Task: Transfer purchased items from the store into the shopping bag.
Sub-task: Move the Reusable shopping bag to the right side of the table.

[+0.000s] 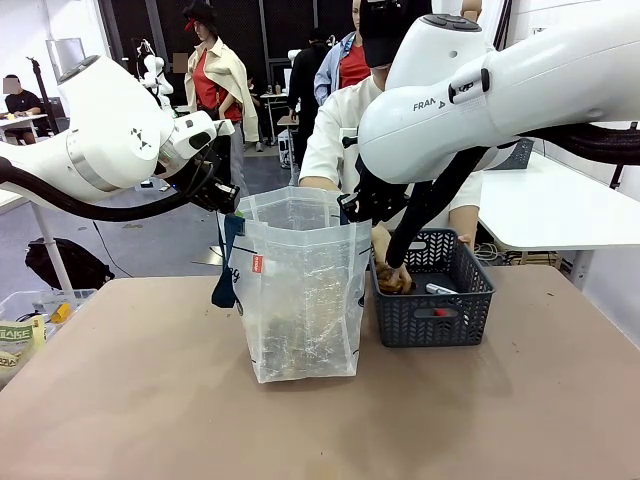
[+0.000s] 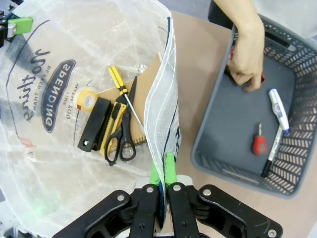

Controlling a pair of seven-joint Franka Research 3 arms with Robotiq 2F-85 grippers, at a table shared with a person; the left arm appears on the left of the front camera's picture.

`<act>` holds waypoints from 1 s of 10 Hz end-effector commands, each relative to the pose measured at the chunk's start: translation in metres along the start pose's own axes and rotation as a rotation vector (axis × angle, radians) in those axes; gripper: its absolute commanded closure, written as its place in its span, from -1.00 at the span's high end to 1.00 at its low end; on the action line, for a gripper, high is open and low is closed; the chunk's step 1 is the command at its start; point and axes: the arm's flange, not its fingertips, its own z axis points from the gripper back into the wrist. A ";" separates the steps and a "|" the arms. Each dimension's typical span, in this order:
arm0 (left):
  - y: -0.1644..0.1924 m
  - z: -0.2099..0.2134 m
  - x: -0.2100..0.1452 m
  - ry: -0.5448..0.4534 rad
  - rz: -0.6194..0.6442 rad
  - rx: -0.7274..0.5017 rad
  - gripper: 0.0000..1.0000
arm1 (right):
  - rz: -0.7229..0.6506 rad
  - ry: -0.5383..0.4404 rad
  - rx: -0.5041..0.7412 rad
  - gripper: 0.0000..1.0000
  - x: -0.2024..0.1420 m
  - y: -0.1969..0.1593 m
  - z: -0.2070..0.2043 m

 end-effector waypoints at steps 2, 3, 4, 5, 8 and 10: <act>0.001 0.004 -0.001 -0.013 0.010 0.008 -1.00 | 0.006 -0.003 0.015 -1.00 -0.001 -0.002 0.000; 0.001 0.004 -0.001 -0.013 0.010 0.008 -1.00 | 0.006 -0.003 0.015 -1.00 -0.001 -0.002 0.000; 0.001 0.004 -0.001 -0.013 0.010 0.008 -1.00 | 0.006 -0.003 0.015 -1.00 -0.001 -0.002 0.000; 0.001 0.004 -0.001 -0.013 0.010 0.008 -1.00 | 0.006 -0.003 0.015 -1.00 -0.001 -0.002 0.000; 0.001 0.004 -0.001 -0.013 0.010 0.008 -1.00 | 0.006 -0.003 0.015 -1.00 -0.001 -0.002 0.000; 0.001 0.004 -0.001 -0.013 0.010 0.008 -1.00 | 0.006 -0.003 0.015 -1.00 -0.001 -0.002 0.000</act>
